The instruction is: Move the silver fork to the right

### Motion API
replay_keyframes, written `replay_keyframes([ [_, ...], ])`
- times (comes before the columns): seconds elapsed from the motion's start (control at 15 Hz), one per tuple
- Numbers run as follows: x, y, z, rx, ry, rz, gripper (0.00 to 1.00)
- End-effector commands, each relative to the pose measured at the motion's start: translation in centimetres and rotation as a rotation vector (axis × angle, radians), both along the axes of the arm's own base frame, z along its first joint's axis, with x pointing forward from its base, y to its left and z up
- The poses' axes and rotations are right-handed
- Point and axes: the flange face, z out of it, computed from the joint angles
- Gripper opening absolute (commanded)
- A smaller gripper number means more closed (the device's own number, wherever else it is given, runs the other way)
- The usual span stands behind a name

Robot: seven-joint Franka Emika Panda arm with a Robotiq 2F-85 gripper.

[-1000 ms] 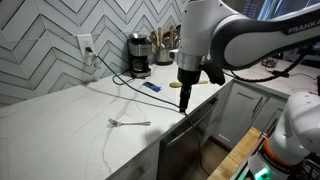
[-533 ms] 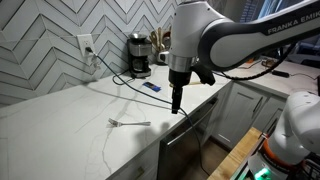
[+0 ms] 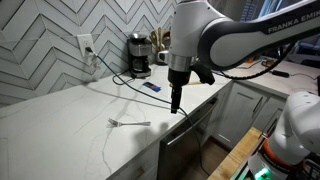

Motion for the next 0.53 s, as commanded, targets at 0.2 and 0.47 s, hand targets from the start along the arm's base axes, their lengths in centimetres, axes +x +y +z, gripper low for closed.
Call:
replay_keyframes([
  [0.2,1.7,4.8,-2.1,0.039,0.028,0.145,1.00],
  [0.47,4.1,7.4,-3.9,0.060,0.017,0.179,1.00],
])
